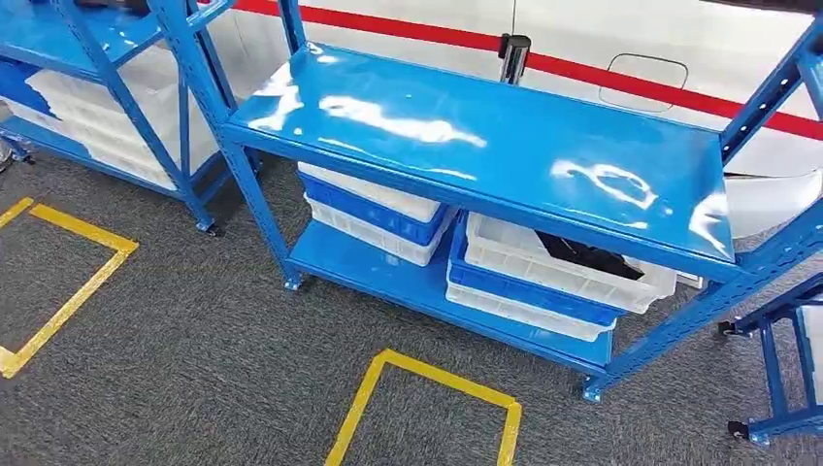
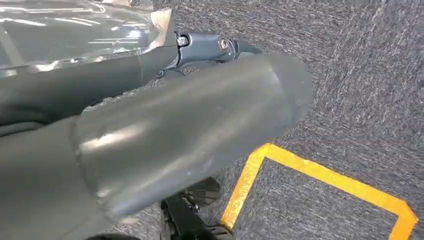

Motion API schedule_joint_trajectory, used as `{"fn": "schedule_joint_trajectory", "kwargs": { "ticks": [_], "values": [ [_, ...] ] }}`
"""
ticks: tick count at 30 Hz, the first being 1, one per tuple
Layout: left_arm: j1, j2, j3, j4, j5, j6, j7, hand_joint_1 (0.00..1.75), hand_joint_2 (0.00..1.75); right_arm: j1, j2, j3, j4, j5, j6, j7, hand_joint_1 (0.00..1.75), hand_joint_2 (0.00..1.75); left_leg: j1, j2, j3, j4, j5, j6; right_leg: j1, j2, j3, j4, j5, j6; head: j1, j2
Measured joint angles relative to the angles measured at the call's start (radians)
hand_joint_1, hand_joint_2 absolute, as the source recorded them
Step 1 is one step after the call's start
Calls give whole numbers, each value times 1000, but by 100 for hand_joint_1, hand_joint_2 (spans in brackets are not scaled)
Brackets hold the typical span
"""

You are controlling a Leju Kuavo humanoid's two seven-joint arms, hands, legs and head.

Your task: Take the parts from the cabinet and place them on the table.

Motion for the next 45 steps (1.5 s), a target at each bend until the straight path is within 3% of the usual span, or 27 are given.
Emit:
{"fn": "schedule_joint_trajectory", "kwargs": {
  "ticks": [2,3,4,6,7,8,9,10,12,13,14,15,17,18,19,20,22,23,24,26,27,28,30,32,42,43,45],
  "values": [
    [0,0,0,0,0,0,0,0,0,0,2,0,0,0,1,0,0,0,0,15,-1,-1,-1,-1,-6,0,-78,149,-55,-1,1,0],
    [0,0,0,0,0,0,0,0,0,2,2,0,0,0,0,0,0,0,0,23,-1,0,-2,-3,-11,0,-111,212,-70,5,-1,0],
    [0,0,0,0,0,0,2,0,0,5,2,-1,0,0,0,0,0,0,1,29,0,0,-5,-7,-16,-1,-119,223,-65,15,1,0],
    [0,0,0,0,-1,0,2,0,0,8,0,-1,0,-1,1,0,0,0,8,44,7,2,-13,-19,-30,-12,-61,104,-8,44,1,0],
    [0,0,0,0,-2,0,2,0,0,7,0,-1,0,-1,1,0,0,0,12,52,11,8,-19,-29,-35,-34,-10,10,26,58,1,0],
    [0,0,0,0,-3,0,2,0,0,4,1,-1,0,-1,2,0,0,0,10,59,15,17,-29,-41,-38,-82,30,-67,41,65,3,0],
    [0,3,0,-1,-3,0,2,0,0,0,8,-1,0,-1,3,1,0,0,2,68,9,24,-45,-54,-26,-83,38,-66,36,49,8,0],
    [-2,3,0,-1,-4,0,3,0,0,-1,6,-2,0,-1,3,2,0,0,2,74,14,24,-50,-58,-30,-67,36,-63,33,29,0,0],
    [-8,3,0,-1,-5,0,3,0,0,0,6,-4,0,-1,2,3,0,0,6,89,24,17,-51,-62,-22,-49,34,-62,29,12,-3,0],
    [-11,3,0,-1,-5,0,3,0,0,-1,6,-6,0,0,2,3,0,0,13,95,27,18,-57,-69,-29,-36,36,-64,30,3,-3,0],
    [-12,3,-1,-1,-5,0,3,0,0,0,7,-6,0,0,2,3,0,0,19,59,25,34,-70,-76,-33,-26,38,-66,33,-4,-4,0],
    [-12,3,-1,-1,-5,0,3,0,0,0,7,-6,0,2,2,3,0,0,18,21,0,84,-104,-77,-31,-19,37,-66,32,-8,-6,0],
    [-9,3,-1,-1,-4,2,3,0,0,-1,8,-6,0,6,2,4,0,0,18,-2,-93,261,-188,-76,-25,3,36,-66,32,-20,-6,0],
    [-7,4,-1,-1,-4,3,2,0,0,0,9,-6,0,7,2,4,0,0,18,-3,-133,328,-205,-75,-22,15,36,-66,32,-20,-7,0],
    [-5,4,-1,-1,-4,4,2,0,0,1,8,-6,0,8,2,6,0,0,18,-4,-157,355,-198,-72,-21,28,36,-65,32,-20,-6,0],
    [-5,4,-1,-1,-3,6,2,0,0,1,8,-7,0,9,3,7,0,0,18,-6,-159,336,-169,-67,-20,40,38,-65,32,-20,-6,0],
    [-5,4,-1,-1,-2,8,2,0,0,1,8,-7,0,11,3,8,0,0,18,-22,-102,181,-62,-54,-20,69,43,-65,32,-19,-6,0],
    [-5,5,-1,-1,-2,9,2,0,0,1,10,-7,0,13,3,8,0,0,17,-58,-68,100,-22,-45,-21,80,44,-66,32,-19,-6,0],
    [-4,7,0,-1,-1,10,2,0,0,-2,13,-7,0,16,2,7,0,0,12,-72,-56,62,-21,-42,-13,81,45,-63,32,-16,-6,0],
    [-8,7,0,-1,0,11,3,0,0,2,15,-7,0,24,-5,6,0,0,7,-58,-56,59,-17,-45,-13,93,40,-66,33,-7,-6,0],
    [-8,5,0,-1,0,11,3,0,0,4,13,-7,0,27,-6,6,0,0,9,-58,-57,54,-13,-68,5,92,37,-61,19,-18,-6,0],
    [-8,5,0,-1,0,11,3,0,0,6,13,-7,0,28,-6,6,0,0,1,-59,-55,54,-14,-66,-3,91,36,-63,25,-15,-5,0],
    [-7,5,0,-1,0,12,3,0,0,5,13,-7,0,29,-7,6,0,0,-8,-59,-53,55,-14,-48,-5,90,36,-65,21,-7,-7,0],
    [-6,6,0,-1,0,12,3,0,0,4,14,-7,0,29,-7,6,0,0,-13,-59,-53,55,-12,-42,-10,88,38,-68,25,1,-5,0],
    [-5,6,0,-1,-5,0,34,0,0,2,15,-8,0,26,0,43,0,0,-16,-60,-56,55,-10,-33,-14,87,52,-80,30,8,-6,0],
    [-5,6,0,-1,-6,0,38,0,175,2,16,-8,0,26,0,45,0,0,-16,-60,-56,55,-11,-33,-14,87,52,-81,30,8,-5,0],
    [-5,6,0,-1,-10,2,44,0,175,1,16,-9,0,27,-1,45,0,0,-16,-60,-56,56,-11,-32,-14,87,52,-81,30,8,-6,0]
  ]
}}
